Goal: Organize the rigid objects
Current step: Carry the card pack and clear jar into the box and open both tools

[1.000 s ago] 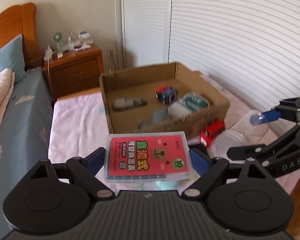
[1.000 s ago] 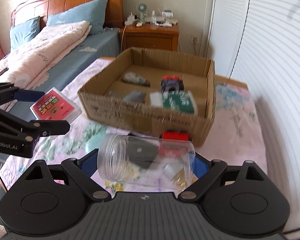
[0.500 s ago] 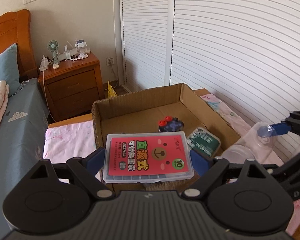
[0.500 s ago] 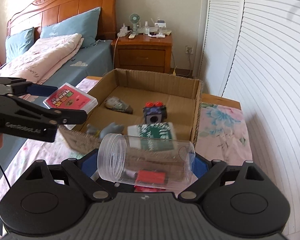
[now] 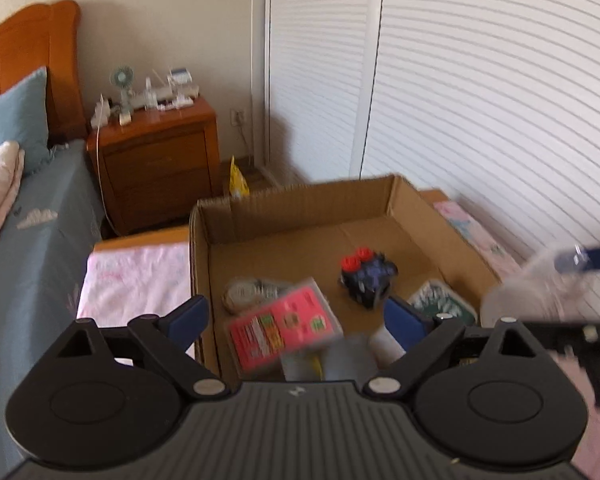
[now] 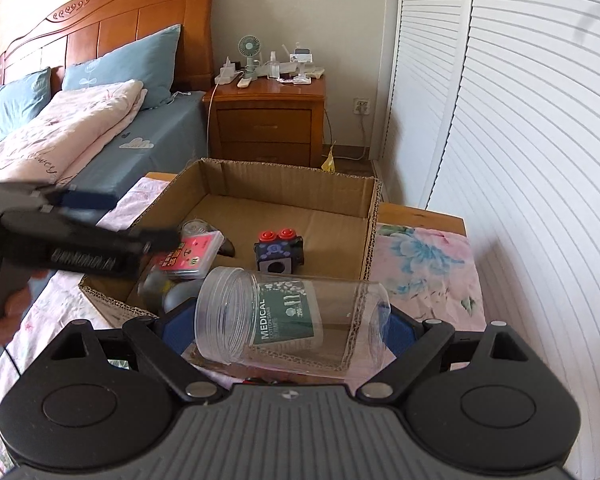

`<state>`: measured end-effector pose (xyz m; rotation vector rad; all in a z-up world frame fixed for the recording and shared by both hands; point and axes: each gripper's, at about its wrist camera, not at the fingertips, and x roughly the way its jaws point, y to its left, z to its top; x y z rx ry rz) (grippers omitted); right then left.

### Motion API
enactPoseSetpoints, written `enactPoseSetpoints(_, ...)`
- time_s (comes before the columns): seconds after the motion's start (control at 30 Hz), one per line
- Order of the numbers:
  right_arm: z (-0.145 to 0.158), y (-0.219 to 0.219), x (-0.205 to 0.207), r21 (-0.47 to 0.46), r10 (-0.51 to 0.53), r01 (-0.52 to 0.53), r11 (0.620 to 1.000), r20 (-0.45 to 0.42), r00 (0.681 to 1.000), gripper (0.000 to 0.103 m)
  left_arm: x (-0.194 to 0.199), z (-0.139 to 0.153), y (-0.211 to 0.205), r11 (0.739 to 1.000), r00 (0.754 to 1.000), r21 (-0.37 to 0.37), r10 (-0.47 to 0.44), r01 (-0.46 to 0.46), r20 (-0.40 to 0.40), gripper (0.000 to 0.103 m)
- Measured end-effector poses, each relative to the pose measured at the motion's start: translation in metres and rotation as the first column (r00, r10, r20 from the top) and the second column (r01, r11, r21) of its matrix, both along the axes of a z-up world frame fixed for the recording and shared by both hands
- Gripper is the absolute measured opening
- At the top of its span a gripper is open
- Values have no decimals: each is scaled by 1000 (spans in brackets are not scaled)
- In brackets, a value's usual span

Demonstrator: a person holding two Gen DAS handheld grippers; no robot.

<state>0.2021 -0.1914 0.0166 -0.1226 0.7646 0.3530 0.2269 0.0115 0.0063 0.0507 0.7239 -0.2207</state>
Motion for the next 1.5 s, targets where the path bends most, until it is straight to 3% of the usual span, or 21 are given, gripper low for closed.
enactPoseSetpoints(0.2, 3, 3, 11, -2, -1, 1, 1000, 6, 1000, 95, -29, -4, 1, 1000, 998, 22, -20, 21, -52, 94)
enactPoseSetpoints(0.5, 10, 20, 50, -22, -2, 2, 1000, 9, 1000, 95, -65, 5, 3, 999, 999, 44, -26, 27, -24, 97)
enactPoseSetpoints(1.0, 1, 67, 147, -61, -49, 49, 997, 15, 999, 95, -81, 0, 24, 999, 999, 21, 28, -28, -20, 98)
enactPoseSetpoints(1.07, -4, 68, 158, -62, -67, 66, 996, -11, 998, 100, -81, -1, 28, 999, 999, 15, 44, -44, -25, 98)
enactPoseSetpoints(1.5, -4, 54, 122, -50, -70, 68, 996, -44, 997, 103, -89, -3, 34, 999, 998, 4, 53, -53, -38, 98)
